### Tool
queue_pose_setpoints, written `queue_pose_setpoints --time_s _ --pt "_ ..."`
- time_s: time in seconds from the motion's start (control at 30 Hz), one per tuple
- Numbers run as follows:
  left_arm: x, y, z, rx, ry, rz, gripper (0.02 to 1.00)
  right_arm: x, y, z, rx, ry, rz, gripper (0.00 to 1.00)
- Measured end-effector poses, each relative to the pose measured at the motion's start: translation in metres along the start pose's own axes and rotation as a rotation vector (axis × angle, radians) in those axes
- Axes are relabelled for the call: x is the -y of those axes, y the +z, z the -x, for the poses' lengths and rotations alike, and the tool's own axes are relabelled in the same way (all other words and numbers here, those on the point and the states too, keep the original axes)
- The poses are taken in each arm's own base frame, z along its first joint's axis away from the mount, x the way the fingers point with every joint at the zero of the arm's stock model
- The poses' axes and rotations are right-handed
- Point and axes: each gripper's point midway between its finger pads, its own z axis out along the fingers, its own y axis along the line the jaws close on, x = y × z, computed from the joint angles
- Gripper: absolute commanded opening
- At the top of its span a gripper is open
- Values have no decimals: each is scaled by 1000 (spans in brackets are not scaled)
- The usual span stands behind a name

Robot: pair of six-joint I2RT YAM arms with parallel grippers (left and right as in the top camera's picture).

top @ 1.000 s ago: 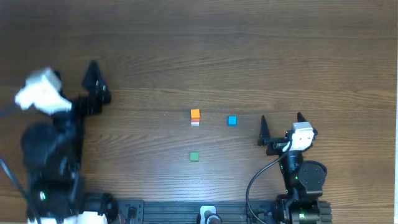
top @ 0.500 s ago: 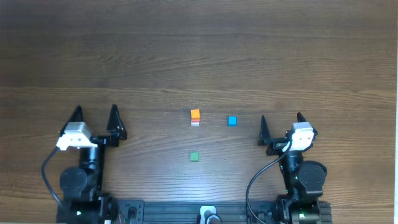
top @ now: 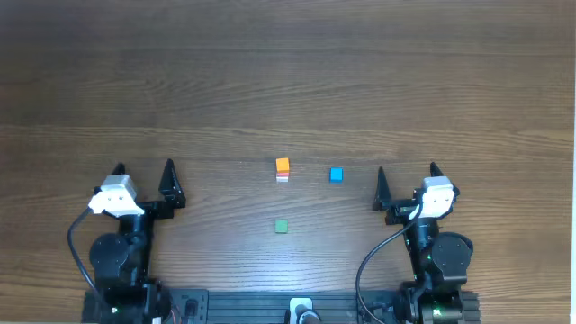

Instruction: Stack Cubes

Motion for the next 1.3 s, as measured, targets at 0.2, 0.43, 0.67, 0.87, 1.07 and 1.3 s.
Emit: queue_pose_setpoints --time_s 0.2,0.43,0.67,0.87,1.07,1.3 --pt "0 0 0 0 0 0 996 0 0 0 0 0 0 991" --pt "0 0 0 0 0 0 998 0 0 0 0 0 0 993" --pt "0 0 0 0 0 0 998 0 0 0 1 0 0 993" --pt "0 0 0 0 0 0 998 -1 0 3 11 0 6 993" --pt "0 0 0 -1 0 0 998 -17 -2 25 94 166 105 993" --pt "0 0 0 -2 0 0 1000 -46 1 29 -55 324 264 993"
